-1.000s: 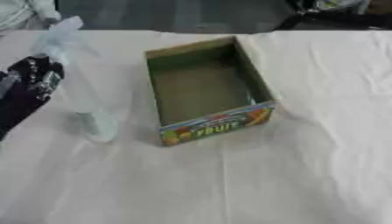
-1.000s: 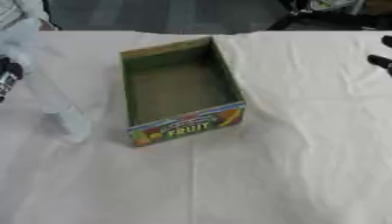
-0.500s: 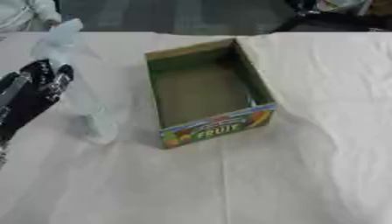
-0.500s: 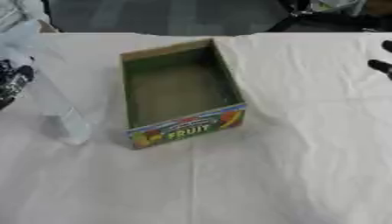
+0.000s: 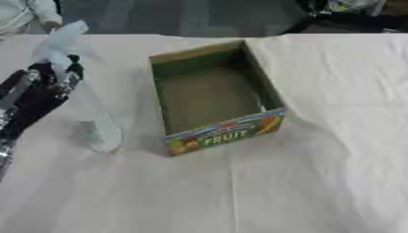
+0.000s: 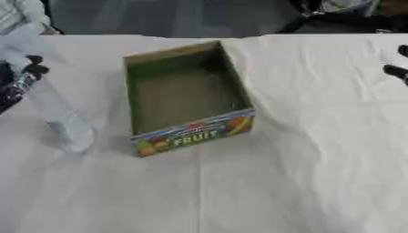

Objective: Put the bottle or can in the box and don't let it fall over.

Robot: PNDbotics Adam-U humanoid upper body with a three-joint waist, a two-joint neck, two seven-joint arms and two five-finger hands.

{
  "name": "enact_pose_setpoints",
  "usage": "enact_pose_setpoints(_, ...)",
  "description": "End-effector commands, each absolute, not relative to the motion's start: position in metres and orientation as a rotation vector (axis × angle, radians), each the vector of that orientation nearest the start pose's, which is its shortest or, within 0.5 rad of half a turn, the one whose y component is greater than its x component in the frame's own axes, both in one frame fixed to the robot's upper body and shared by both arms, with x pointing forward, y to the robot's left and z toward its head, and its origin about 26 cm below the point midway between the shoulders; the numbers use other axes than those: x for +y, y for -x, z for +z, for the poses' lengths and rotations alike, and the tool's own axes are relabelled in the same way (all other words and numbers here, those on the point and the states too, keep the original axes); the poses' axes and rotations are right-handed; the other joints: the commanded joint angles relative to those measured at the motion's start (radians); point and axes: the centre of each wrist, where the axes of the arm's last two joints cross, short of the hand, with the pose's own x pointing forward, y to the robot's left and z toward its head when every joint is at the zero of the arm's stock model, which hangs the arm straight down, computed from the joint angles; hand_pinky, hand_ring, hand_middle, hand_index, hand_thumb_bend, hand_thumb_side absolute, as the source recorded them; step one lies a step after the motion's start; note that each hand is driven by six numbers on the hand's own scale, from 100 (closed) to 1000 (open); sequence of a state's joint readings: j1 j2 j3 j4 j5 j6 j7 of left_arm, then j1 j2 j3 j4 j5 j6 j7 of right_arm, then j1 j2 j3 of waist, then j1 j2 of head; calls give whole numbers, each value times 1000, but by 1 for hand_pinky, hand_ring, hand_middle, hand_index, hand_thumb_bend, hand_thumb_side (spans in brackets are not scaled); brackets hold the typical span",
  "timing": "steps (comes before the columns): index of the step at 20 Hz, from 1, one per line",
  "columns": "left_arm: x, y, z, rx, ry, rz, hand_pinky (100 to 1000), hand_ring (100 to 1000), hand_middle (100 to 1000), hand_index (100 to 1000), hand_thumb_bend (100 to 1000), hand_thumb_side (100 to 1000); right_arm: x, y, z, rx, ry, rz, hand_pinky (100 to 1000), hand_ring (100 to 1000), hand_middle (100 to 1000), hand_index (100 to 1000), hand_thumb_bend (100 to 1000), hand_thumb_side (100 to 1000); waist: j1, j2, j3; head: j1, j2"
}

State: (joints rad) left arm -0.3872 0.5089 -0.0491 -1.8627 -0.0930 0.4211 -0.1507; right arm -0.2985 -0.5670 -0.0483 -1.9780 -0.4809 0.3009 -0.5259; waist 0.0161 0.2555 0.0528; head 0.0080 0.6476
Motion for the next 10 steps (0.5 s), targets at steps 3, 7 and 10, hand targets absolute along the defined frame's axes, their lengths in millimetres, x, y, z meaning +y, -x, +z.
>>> enact_pose_setpoints(3,279,-329,216,-1735,-402,-612,1000,888,747,890,100,704,-306,-295,237,-1976,275,-193,774,920,936,936,100,1000,-1,-7,-3,3,-15)
enact_pose_setpoints(7,277,-331,214,-1730,-404,-600,1000,874,735,881,100,702,-305,-295,237,-1973,275,-193,775,920,936,936,100,1000,0,-3,-3,5,-16)
enact_pose_setpoints(10,276,-332,212,-1727,-414,-593,1000,866,727,876,100,698,-305,-295,236,-1967,275,-193,775,920,936,936,100,1000,0,1,-3,5,-21)
